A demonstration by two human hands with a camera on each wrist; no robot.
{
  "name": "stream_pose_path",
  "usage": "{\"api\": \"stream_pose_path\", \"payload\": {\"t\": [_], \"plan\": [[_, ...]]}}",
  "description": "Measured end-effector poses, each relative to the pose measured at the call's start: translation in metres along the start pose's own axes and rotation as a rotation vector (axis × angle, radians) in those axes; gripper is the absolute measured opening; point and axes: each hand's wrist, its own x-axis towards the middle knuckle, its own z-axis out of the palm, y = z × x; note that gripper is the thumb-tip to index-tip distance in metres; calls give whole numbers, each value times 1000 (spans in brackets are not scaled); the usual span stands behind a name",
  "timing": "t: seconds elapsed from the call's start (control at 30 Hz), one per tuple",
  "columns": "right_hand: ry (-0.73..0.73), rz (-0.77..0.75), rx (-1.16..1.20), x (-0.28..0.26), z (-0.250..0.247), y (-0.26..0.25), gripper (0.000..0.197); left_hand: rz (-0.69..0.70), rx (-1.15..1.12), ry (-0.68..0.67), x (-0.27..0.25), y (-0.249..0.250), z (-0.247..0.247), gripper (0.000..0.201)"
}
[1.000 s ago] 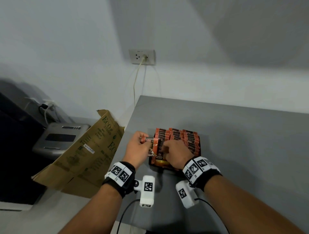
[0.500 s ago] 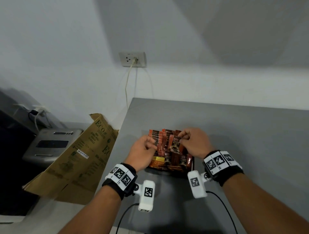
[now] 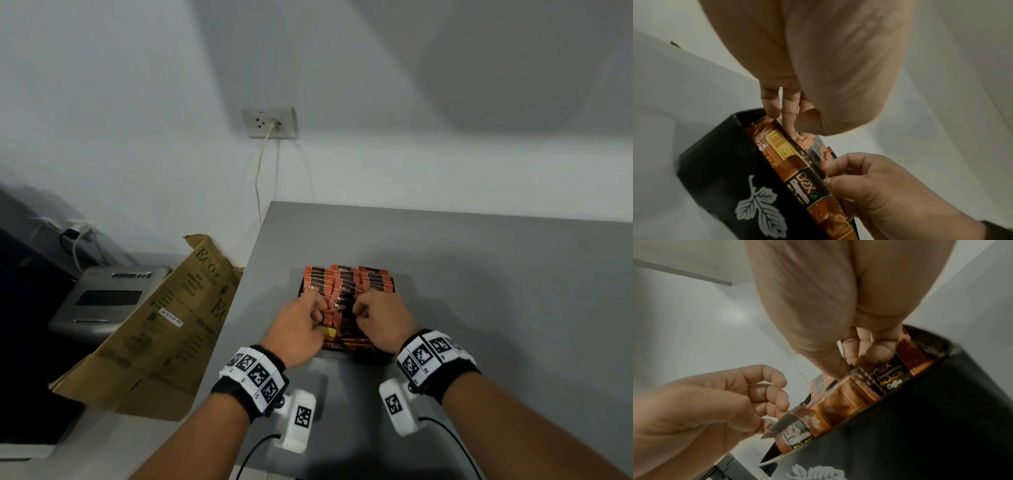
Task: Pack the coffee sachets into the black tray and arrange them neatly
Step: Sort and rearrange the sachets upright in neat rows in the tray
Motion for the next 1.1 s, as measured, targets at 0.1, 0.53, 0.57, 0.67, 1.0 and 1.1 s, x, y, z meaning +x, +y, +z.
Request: {"api": "stream_pose_path", "payload": {"t": [0.1,0.53,0.57,0.67,1.0,1.1], "plan": [[41,-22,15,-8,-7,0,21,4,-4,-32,-2,0,-1,38],[-219,-117,17,-29,-13,8,27,78,86,-121,-1,-17,9,34],[-222,-127,-12,-29,-10,8,25,77,79,-112,-1,-17,9,34],[-208,-143,-48,-28,-3,9,19,66,46,-77,-1,-17,6,29],[-34,-100,130,-39,-26,5,7,24,-296,97,-7,-15,-12,27],[151,2,436,-39,-42,5,11,-61,-558,279,-5,-7,-20,27]]}}
